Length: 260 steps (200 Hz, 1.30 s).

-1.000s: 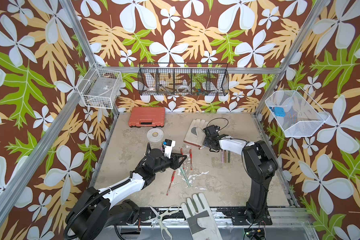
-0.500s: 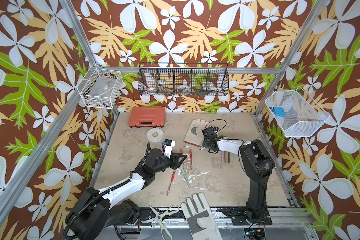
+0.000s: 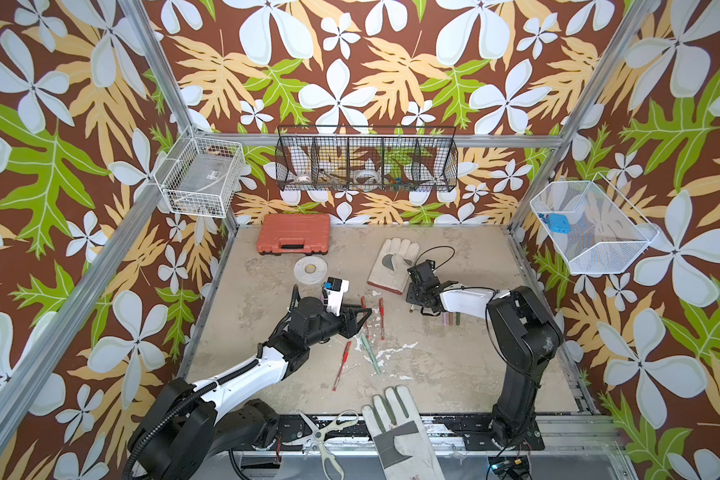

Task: Open the pen caps
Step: 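Close the right gripper on the white marker's body and lift it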

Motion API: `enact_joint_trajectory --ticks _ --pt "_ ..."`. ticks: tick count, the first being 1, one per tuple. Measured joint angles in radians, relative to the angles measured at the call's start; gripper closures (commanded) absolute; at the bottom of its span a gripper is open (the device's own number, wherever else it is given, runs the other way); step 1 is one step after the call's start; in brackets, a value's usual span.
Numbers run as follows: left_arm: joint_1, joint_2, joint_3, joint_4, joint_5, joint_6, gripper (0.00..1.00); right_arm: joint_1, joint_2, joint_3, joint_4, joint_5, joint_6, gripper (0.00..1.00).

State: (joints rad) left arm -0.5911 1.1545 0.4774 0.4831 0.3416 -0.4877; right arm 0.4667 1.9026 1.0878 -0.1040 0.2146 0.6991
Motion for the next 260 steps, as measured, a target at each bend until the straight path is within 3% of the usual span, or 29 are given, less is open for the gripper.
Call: enact_joint_trajectory --ticks 122,260 --pt "-0.001 -0.003 0.002 -0.001 -0.005 0.014 0.54 0.037 -0.122 -0.132 0.0 -0.105 -0.049 0.84" --pt "-0.001 -0.028 -0.002 -0.001 -0.023 0.021 0.53 0.082 -0.187 -0.154 -0.025 -0.102 -0.086 0.94"
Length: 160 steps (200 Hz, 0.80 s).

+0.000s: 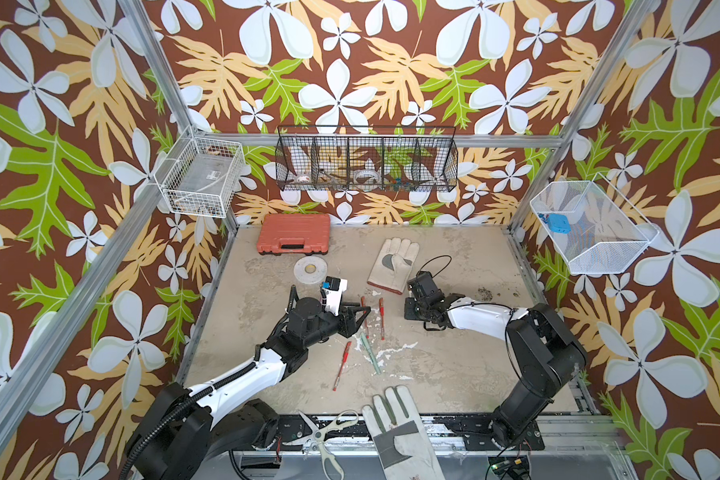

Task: Open the pen caps
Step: 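Close the right gripper on the white marker's body and lift it, then raise the white marker upright, brown cap up, with the right gripper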

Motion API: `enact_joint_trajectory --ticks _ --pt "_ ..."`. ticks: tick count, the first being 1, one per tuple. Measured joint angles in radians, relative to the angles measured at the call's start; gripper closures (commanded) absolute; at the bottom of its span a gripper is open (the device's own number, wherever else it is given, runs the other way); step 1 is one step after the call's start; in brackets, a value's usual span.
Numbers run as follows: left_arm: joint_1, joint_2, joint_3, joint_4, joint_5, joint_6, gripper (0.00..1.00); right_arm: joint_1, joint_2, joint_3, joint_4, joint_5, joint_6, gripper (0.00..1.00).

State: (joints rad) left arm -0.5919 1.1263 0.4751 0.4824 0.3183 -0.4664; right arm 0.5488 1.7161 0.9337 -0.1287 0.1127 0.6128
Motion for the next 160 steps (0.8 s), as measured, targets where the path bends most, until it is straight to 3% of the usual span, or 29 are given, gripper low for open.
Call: enact_joint_trajectory --ticks 95,134,160 --pt "0.0 -0.019 0.0 -0.001 0.001 -0.001 0.53 0.01 -0.06 0.001 -0.047 0.019 -0.023 0.99" --pt "0.0 0.003 -0.001 0.001 0.005 -0.016 0.52 0.01 -0.245 -0.047 -0.051 0.014 -0.067 0.99" --pt "0.0 0.005 -0.023 0.027 0.004 -0.059 0.45 0.01 -0.414 -0.096 -0.024 -0.051 -0.129 0.99"
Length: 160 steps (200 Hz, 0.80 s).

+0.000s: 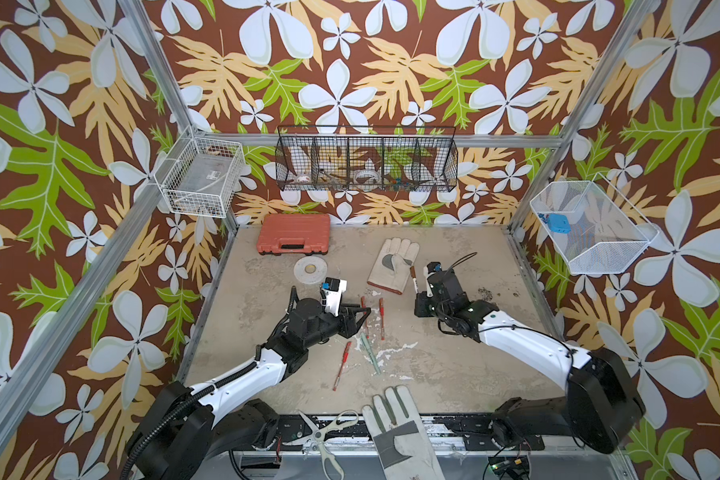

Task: Open the pen caps
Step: 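Raise the white marker upright, brown cap up, with the right gripper, then reach the left gripper to the brown cap and close on it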

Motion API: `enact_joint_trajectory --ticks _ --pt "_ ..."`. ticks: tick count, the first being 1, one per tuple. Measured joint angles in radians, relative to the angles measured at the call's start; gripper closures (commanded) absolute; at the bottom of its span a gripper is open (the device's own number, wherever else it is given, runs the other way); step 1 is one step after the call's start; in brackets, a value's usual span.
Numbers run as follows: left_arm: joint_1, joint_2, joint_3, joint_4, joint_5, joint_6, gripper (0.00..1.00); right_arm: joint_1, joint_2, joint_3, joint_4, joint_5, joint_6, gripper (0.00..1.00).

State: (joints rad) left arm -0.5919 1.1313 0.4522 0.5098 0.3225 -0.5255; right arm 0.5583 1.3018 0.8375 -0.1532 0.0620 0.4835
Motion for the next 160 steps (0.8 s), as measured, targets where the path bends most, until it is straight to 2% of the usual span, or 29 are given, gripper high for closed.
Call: enact_joint_trajectory --ticks 30,49,88,121,160 --pt "0.0 -0.052 -0.037 0.028 -0.004 -0.046 0.33 0.0 -0.142 -0.048 0.072 -0.14 -0.069 1.0" --pt "0.002 -0.109 -0.062 0.056 -0.03 -0.058 0.3 0.0 -0.187 -0.08 0.124 -0.225 -0.098 1.0" --pt "0.037 -0.152 -0.104 0.127 -0.04 -0.099 0.29 0.003 -0.267 -0.188 0.243 -0.358 -0.121 1.0" --pt "0.1 -0.118 -0.15 0.239 0.036 -0.177 0.29 0.006 -0.295 -0.245 0.323 -0.44 -0.121 1.0" --pt "0.107 -0.095 -0.173 0.345 0.106 -0.227 0.28 0.022 -0.301 -0.291 0.388 -0.502 -0.117 1.0"
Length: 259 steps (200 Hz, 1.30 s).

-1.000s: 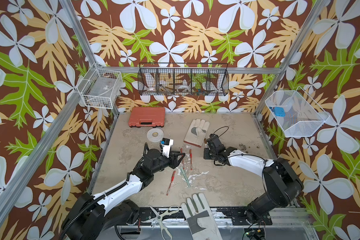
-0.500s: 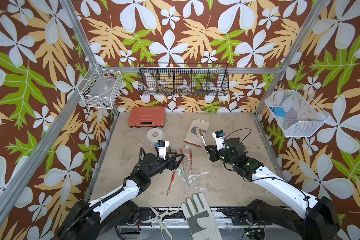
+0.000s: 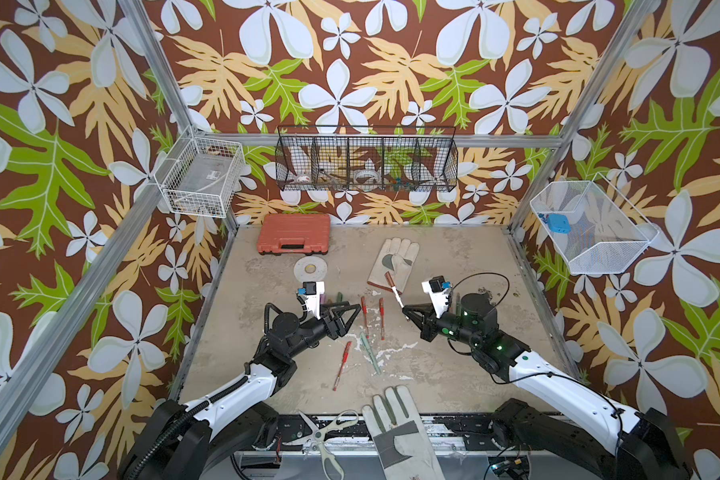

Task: Open the pen caps
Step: 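Reach the left gripper to the brown cap and close on it, then hold the marker with the right gripper while the left gripper pulls the cap off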

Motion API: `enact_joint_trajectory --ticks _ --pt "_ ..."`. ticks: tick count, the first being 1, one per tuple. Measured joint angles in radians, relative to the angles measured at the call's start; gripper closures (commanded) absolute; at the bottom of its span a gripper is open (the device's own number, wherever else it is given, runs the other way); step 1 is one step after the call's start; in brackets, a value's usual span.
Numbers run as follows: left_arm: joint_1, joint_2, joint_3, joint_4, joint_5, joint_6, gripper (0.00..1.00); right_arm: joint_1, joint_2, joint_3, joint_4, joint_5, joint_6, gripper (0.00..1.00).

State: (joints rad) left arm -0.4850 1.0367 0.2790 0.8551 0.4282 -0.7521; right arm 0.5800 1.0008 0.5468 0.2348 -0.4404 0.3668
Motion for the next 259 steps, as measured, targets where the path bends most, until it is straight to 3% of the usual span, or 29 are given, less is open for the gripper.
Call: enact_joint_trajectory --ticks 66,158,178,246,259 --pt "0.004 0.076 -0.004 0.119 0.078 -0.056 0.28 0.078 0.054 -0.014 0.067 -0.055 -0.009 1.0" --pt "0.004 0.111 -0.012 0.242 0.155 -0.085 0.32 0.1 0.096 -0.008 0.097 -0.119 -0.016 1.0" --pt "0.004 0.118 -0.017 0.268 0.156 -0.103 0.37 0.118 0.111 -0.003 0.101 -0.129 -0.017 1.0" --pt "0.004 0.166 -0.002 0.292 0.154 -0.115 0.72 0.192 0.159 0.029 0.084 -0.119 -0.06 1.0" --pt "0.004 0.172 -0.002 0.304 0.155 -0.121 0.74 0.192 0.161 0.029 0.082 -0.108 -0.061 1.0"
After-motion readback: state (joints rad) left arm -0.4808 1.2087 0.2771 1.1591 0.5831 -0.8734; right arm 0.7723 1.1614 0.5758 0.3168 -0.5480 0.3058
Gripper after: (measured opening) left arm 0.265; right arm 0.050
